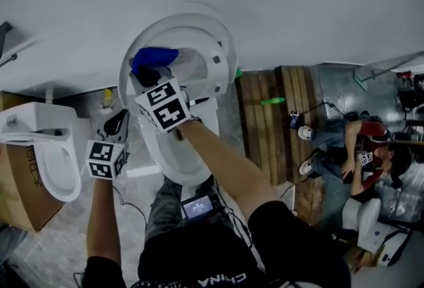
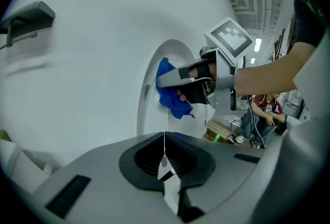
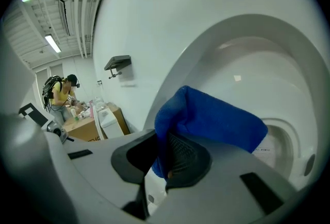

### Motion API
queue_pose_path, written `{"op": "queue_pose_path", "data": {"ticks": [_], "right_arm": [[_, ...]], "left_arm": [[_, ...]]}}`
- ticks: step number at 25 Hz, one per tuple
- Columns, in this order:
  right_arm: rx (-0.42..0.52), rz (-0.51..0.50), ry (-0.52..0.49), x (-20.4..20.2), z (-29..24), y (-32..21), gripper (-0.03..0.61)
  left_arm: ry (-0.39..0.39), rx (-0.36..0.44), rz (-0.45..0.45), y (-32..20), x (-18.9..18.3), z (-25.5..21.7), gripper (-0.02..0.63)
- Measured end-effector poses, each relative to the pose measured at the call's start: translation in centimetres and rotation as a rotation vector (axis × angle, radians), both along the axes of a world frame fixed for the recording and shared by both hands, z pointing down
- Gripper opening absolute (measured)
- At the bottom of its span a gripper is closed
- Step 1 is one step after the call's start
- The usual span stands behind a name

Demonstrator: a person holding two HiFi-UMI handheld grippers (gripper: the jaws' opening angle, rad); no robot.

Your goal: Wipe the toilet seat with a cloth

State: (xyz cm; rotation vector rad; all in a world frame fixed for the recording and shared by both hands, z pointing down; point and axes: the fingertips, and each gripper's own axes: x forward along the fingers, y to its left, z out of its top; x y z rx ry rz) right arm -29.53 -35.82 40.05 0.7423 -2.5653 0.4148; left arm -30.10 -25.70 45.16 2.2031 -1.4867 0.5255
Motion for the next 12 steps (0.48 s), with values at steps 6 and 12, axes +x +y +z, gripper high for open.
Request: {"op": "queue_pose_path", "data": {"ticks": [6, 12], "right_arm": [[-0.007, -0.059, 0.013, -0.4, 2.0, 2.6, 0.044], [-0.076, -0.046, 0.042, -0.6, 6.3, 4.1, 0.044]], "left_arm": [[-0.003, -0.025, -0.031, 1.4, -0.8, 1.3, 0.014], [-0.009, -0.044, -0.052, 2.6, -1.4, 2.3, 0.014]]}}
